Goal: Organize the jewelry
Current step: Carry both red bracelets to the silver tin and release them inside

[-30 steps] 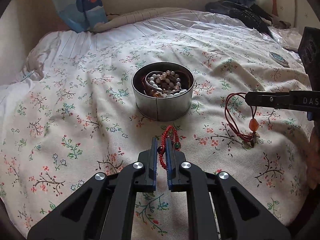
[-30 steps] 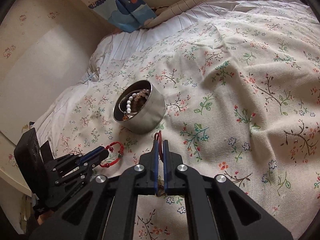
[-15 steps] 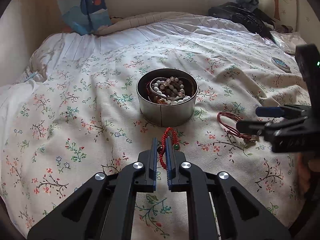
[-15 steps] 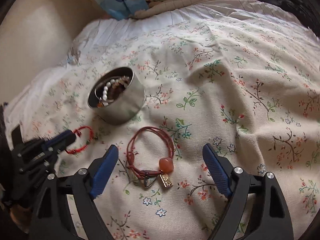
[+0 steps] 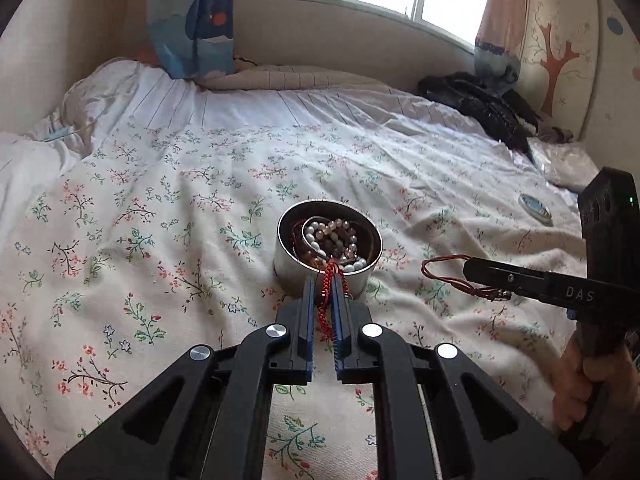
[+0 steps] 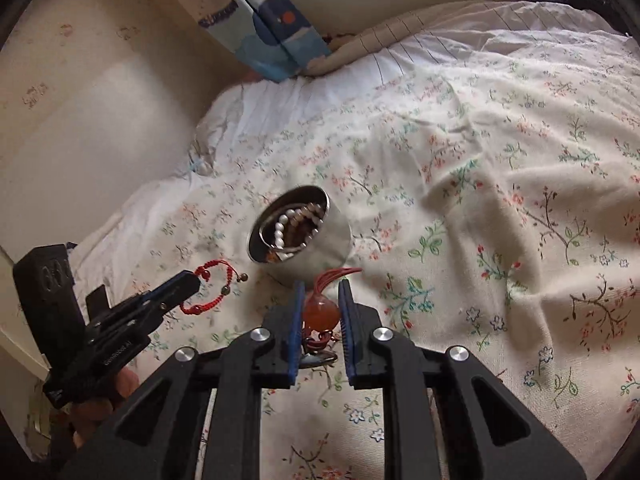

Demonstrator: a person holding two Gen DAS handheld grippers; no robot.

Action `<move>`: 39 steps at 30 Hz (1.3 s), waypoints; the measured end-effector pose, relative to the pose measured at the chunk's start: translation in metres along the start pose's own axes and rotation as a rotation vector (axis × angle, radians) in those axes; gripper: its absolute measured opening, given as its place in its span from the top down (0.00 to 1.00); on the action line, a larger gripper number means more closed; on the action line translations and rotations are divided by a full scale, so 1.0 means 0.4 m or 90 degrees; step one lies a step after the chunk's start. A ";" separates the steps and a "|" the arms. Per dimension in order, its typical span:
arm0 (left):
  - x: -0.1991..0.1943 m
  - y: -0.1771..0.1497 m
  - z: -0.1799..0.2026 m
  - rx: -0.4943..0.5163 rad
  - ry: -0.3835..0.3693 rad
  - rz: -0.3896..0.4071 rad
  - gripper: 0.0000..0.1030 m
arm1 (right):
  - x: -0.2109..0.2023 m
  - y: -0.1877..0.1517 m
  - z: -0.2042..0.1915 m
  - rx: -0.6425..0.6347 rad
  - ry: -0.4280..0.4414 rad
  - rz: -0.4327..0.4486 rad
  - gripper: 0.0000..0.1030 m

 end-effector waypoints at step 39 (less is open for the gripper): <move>0.077 0.065 -0.097 -0.059 0.184 0.000 0.18 | 0.167 0.102 -0.053 -0.037 -0.162 0.026 0.18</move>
Point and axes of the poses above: each gripper's, at about its wrist camera, not at the fingertips, and x roughly the way its jaws point, z to its right, y to its top, the point moved 2 cm from there along x, roughly the way its jaws point, and after that the axes turned 4 degrees about x, right-handed, at the moved point
